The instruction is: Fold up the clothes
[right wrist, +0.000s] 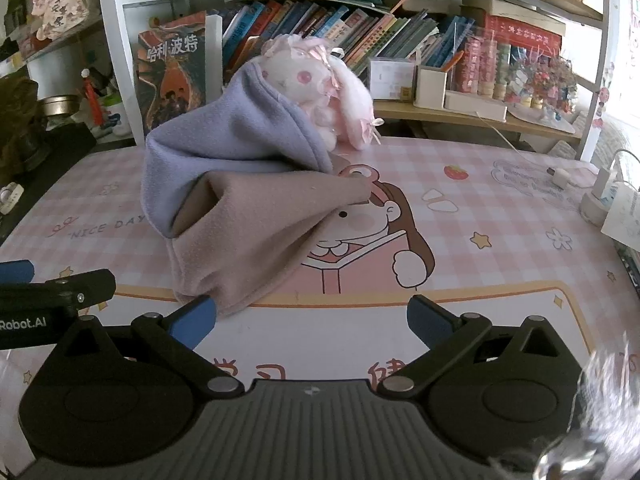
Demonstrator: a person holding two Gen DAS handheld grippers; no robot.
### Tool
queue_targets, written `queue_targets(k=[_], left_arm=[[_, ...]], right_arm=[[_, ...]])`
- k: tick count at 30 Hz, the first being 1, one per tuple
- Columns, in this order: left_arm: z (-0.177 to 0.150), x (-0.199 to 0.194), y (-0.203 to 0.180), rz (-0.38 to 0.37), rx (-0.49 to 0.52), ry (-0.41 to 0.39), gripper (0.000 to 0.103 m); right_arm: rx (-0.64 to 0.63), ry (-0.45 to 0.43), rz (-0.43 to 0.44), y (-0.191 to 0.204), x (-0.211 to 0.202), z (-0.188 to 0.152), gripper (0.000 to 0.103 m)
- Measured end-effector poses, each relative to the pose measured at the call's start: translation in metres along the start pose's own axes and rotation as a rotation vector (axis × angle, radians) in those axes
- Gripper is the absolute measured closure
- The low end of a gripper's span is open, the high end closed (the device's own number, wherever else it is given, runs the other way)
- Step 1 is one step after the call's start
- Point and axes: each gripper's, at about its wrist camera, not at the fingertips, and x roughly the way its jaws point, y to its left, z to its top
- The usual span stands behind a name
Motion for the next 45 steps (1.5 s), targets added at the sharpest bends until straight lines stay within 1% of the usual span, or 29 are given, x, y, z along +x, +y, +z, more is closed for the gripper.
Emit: queue_targets(k=[9, 45], left_arm=[[-0.0039, -0.0016, -0.002, 0.006, -0.003, -0.002, 0.0], [0.0, -0.0021, 0.0002, 0.017, 0.005, 0.008, 0.0]], right_arm=[[-0.003, -0.001, 0.001, -0.001, -0.0013, -0.0007, 0.0], [0.012, 0.008, 0.006, -0.0019, -0.0007, -0.001, 0.0]])
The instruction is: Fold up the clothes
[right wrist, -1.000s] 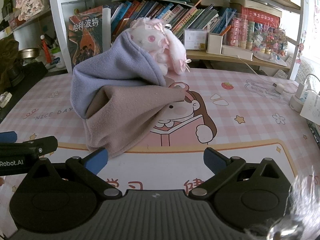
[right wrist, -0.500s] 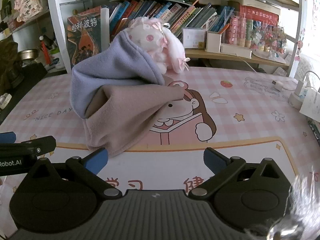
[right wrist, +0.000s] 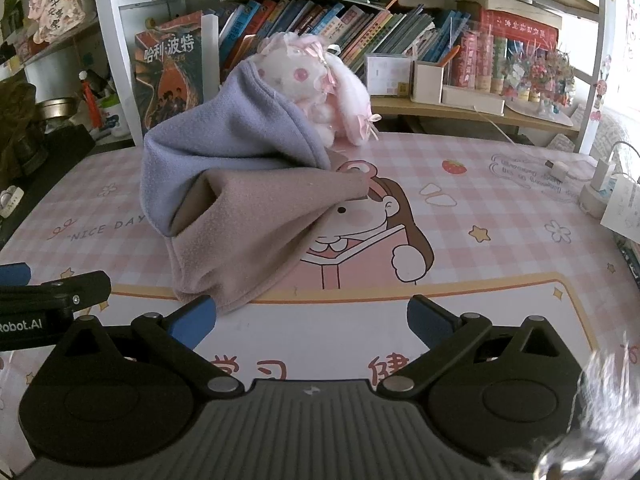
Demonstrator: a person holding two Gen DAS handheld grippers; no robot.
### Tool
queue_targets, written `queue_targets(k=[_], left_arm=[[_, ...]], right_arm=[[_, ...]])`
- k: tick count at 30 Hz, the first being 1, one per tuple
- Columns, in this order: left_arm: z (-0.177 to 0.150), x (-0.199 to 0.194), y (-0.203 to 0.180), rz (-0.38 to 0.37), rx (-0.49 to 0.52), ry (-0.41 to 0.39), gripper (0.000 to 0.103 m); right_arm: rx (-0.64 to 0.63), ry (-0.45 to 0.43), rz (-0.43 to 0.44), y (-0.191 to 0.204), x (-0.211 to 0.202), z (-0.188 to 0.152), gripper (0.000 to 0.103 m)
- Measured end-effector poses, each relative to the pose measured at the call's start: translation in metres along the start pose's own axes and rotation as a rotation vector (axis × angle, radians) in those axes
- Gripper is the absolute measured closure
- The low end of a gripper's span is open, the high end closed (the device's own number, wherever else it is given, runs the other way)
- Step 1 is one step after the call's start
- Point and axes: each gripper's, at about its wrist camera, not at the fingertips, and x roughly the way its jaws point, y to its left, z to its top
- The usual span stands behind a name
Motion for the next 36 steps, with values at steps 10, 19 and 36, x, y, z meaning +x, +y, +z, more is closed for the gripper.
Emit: queue_targets(k=[10, 19, 36], left_arm=[[0.0008, 0.0019, 0.0008, 0.005, -0.002, 0.004, 0.0], [0.0008, 0.0039, 0.0004, 0.013, -0.004, 0.014, 0.0], [0.0004, 0.0035, 0.0001, 0.02, -0.007, 0.017, 0.0]], right_arm=[[0.0, 0.005, 0.002, 0.0, 0.0013, 0.0005, 0.0], [0.006, 0.011, 0.0, -0.0006, 0.0026, 0.0011, 0.0], [0.011, 0.012, 0.001, -0.001, 0.0024, 0.001, 0.0]])
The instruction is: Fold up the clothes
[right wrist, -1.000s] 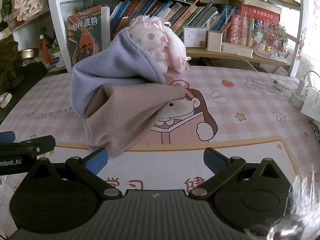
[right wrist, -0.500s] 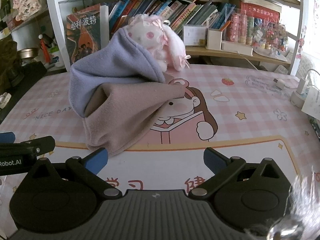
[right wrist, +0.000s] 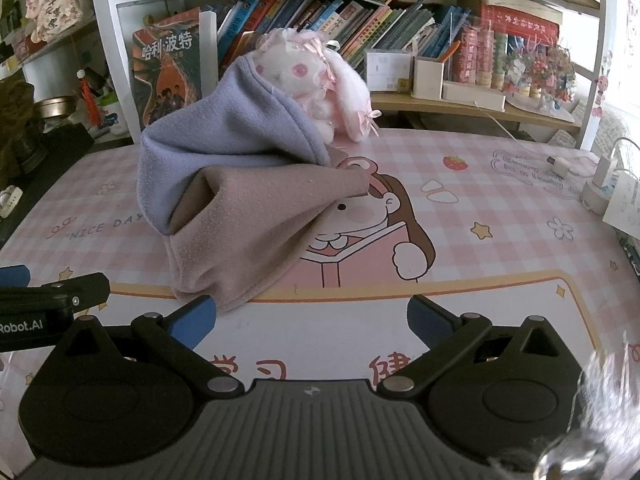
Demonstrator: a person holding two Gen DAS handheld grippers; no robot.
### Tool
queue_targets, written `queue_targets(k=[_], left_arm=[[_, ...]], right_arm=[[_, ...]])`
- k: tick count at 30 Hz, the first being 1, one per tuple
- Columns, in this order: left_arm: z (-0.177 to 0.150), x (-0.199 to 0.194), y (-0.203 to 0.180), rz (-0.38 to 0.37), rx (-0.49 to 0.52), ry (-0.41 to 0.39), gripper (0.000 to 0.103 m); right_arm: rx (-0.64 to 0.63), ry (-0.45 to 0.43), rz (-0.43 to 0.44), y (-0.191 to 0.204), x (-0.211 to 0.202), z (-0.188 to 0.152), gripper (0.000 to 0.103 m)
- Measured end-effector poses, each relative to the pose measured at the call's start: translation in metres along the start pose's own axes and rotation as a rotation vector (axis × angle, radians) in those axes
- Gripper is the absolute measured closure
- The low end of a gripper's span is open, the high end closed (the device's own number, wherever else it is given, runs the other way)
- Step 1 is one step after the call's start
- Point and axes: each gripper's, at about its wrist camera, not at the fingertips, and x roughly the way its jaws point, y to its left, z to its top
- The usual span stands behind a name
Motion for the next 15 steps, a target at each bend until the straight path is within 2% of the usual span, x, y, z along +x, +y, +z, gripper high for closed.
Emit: queue_targets(k=[15], left_arm=[[-0.0023, -0.0005, -0.0052, 0.013, 0.003, 0.006, 0.0]], right_arm=[[-0.001, 0.008, 0.007, -0.002, 0.0016, 0.0001, 0.0]])
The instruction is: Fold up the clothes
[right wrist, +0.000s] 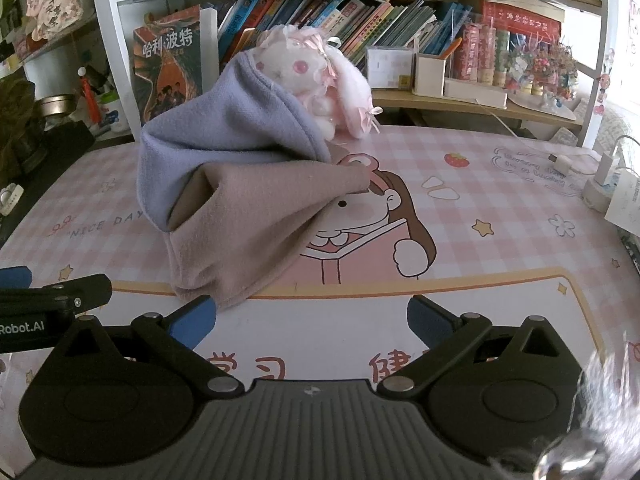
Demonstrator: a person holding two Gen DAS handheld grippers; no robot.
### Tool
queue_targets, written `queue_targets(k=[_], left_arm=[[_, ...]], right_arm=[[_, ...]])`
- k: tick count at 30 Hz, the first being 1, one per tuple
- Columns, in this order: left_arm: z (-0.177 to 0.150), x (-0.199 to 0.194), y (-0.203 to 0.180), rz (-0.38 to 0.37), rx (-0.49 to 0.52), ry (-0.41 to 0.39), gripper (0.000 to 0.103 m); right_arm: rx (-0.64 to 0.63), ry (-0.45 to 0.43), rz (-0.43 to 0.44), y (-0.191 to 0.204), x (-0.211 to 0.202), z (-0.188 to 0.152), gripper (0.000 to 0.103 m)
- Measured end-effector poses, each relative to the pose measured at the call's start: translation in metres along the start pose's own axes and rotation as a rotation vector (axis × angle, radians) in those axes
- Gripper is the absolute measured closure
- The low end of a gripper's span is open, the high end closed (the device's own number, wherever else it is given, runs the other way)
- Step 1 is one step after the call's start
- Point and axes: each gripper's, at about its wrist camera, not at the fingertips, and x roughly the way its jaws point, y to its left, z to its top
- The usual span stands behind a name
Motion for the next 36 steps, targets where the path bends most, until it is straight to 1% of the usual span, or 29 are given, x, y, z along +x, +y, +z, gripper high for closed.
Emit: queue_targets(k=[5, 10, 14, 16, 18, 21, 24, 29, 36], left_arm=[[0.0, -0.001, -0.003, 0.031, 0.008, -0.005, 0.0], [-0.001, -0.001, -0.003, 0.055, -0.005, -0.004, 0.0], [-0.002, 0.0, -0.003, 0.076, -0.023, 0.012, 0.0], [-0.003, 0.001, -0.004, 0.101, -0.028, 0.024, 0.0], [-0.003, 0.002, -0.005, 0.121, -0.026, 0.03, 0.0], [-0.004, 0.002, -0.01, 0.131, -0.016, 0.037, 0.0], [-0.006, 0.0, -0.018, 0.123, -0.001, 0.031, 0.0], [-0.009, 0.0, -0.028, 0.067, -0.012, 0.029, 0.0], [-0.007, 0.001, -0.041, 0.037, -0.028, -0.003, 0.0]], right_arm=[[0.002, 0.001, 0.007, -0.002, 0.001, 0.0, 0.0], [-0.002, 0.0, 0.021, -0.004, 0.002, 0.001, 0.0], [-0.005, -0.001, 0.037, -0.006, 0.002, 0.001, 0.0], [-0.007, -0.001, 0.048, -0.007, 0.002, 0.001, 0.0], [-0.012, -0.001, 0.061, -0.008, 0.002, 0.001, 0.0], [-0.02, 0.004, 0.075, -0.011, 0.003, 0.001, 0.0], [-0.026, 0.007, 0.087, -0.014, 0.004, 0.001, 0.0], [-0.04, 0.009, 0.116, -0.022, 0.004, 0.0, 0.0], [-0.038, 0.014, 0.124, -0.039, 0.007, -0.001, 0.0]])
